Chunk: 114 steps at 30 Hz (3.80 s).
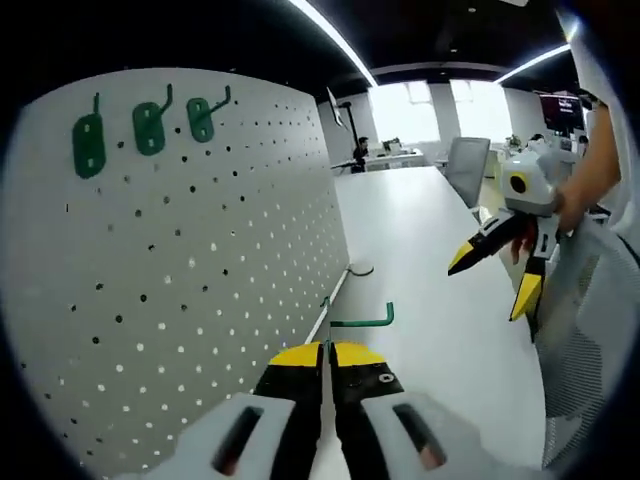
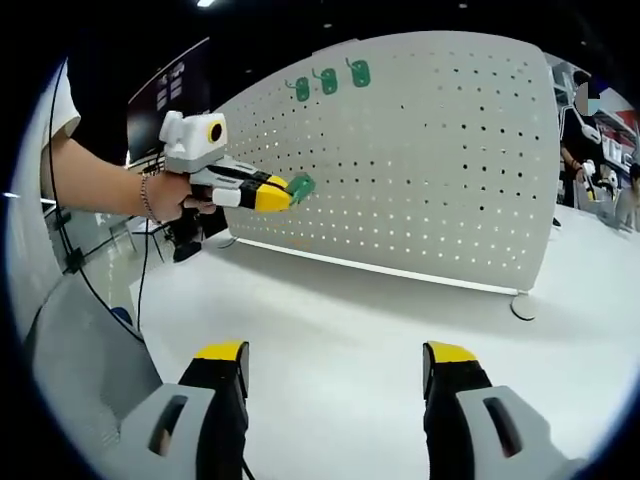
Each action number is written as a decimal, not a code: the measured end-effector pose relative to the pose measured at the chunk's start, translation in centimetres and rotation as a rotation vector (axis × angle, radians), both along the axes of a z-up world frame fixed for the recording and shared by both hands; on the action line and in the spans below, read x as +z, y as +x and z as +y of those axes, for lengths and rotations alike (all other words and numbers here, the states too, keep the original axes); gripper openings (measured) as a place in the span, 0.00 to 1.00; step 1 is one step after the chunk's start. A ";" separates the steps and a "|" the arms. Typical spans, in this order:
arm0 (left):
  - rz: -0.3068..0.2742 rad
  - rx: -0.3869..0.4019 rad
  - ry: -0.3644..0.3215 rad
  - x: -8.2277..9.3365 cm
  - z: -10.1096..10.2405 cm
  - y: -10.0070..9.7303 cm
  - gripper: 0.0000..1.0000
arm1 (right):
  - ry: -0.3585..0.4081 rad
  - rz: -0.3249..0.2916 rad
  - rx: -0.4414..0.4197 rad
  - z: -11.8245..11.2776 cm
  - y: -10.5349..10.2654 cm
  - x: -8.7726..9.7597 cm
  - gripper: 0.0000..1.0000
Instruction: Insert the hook assembly into the mounting plate slot until the hook locks in place.
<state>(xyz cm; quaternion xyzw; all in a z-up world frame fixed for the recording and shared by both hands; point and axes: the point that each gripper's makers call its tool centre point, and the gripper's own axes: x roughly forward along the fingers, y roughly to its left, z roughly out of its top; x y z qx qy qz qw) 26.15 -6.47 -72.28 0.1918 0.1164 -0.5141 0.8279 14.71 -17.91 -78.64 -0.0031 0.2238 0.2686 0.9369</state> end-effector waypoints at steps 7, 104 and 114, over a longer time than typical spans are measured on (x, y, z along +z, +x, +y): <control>-0.039 0.059 -0.084 2.5 1.3 -0.5 0.02 | 0.013 0.000 -0.004 0.0 0.1 0.1 0.69; -0.140 0.306 -0.359 10.0 7.6 -7.0 0.02 | 0.590 -0.320 0.216 9.6 1.0 15.2 0.58; -0.143 0.314 -0.357 9.9 7.6 -7.3 0.02 | 0.602 -0.299 0.265 11.6 1.2 15.6 0.54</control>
